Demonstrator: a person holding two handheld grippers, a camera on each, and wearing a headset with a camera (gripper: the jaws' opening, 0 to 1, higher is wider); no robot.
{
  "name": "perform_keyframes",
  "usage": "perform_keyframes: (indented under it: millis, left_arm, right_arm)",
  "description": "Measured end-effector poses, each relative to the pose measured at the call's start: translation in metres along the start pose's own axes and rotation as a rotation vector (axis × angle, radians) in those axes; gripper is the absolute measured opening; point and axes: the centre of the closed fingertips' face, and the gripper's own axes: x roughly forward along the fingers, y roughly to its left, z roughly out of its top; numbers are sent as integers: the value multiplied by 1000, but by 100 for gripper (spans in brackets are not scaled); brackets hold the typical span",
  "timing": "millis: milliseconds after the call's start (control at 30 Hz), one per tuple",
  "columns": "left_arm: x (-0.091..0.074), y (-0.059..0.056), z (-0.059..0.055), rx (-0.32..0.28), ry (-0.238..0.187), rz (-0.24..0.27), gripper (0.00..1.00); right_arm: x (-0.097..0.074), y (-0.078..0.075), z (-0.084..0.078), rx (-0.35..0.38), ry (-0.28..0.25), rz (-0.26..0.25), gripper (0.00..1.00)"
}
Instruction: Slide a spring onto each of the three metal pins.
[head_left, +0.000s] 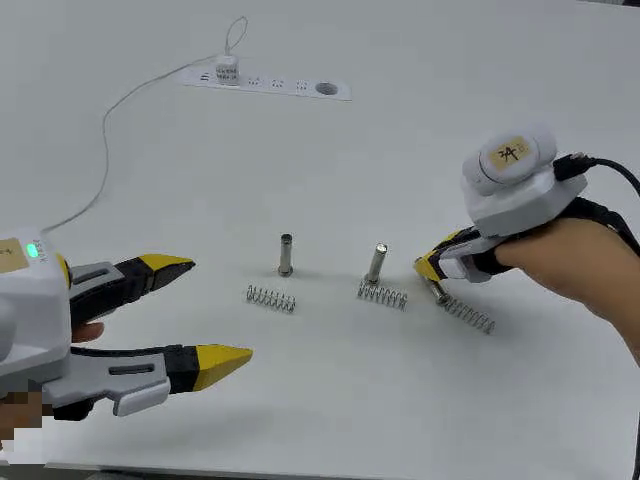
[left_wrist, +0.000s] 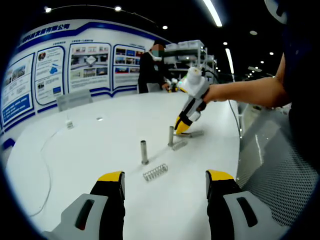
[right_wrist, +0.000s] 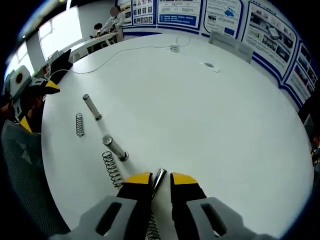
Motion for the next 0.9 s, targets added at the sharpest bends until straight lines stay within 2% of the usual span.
perform_keyframes:
  millis: [400, 900]
  left_arm:
    - [1, -1, -2, -3, 3, -3, 67]
    - [1, 1, -5, -12, 7, -4, 66]
  right_arm:
    - [6, -1, -2, 55, 38, -22, 11]
    - [10, 2, -2, 59, 99, -37, 9]
